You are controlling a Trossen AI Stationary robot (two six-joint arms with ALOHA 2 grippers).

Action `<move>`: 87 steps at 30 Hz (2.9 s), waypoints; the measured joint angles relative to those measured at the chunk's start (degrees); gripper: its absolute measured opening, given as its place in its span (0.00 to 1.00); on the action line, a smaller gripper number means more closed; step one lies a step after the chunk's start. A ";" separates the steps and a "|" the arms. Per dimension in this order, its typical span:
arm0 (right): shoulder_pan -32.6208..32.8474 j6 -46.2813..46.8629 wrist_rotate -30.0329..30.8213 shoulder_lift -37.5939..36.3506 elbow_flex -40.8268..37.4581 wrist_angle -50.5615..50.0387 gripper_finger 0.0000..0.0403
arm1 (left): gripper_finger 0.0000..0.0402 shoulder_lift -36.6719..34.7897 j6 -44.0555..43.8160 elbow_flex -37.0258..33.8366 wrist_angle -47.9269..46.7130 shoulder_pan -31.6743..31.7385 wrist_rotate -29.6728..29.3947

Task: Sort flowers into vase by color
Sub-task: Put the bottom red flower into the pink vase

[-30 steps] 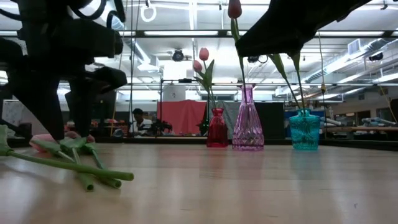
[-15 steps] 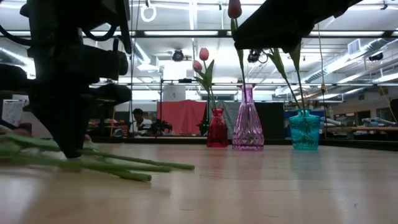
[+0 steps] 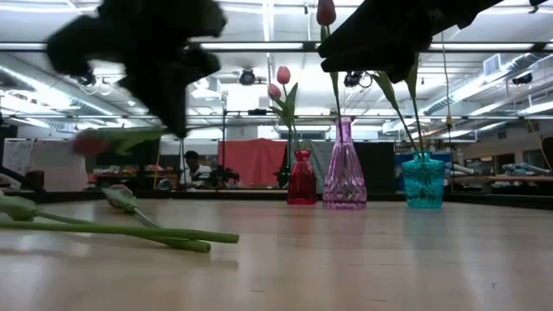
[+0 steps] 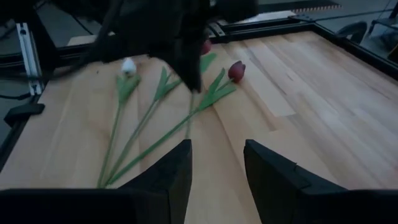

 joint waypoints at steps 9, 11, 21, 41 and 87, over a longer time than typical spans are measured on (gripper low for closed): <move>-0.78 -3.37 0.25 0.00 0.00 -0.01 0.39 | 0.02 0.55 4.62 5.84 2.37 4.30 -1.78; -1.02 -4.12 0.24 0.00 0.02 -0.20 0.39 | 0.02 0.55 5.46 6.45 2.13 4.59 -2.03; -1.33 -4.79 -0.27 0.00 0.02 -0.82 0.37 | 0.02 0.57 8.19 7.37 2.30 4.58 -6.26; -2.75 -1.16 -0.89 0.00 0.02 -4.94 0.01 | 0.04 0.57 9.16 7.37 4.18 4.48 -8.27; -5.57 2.36 -10.31 5.60 0.02 -1.35 0.25 | 0.33 8.56 -8.78 -12.14 26.27 4.09 0.84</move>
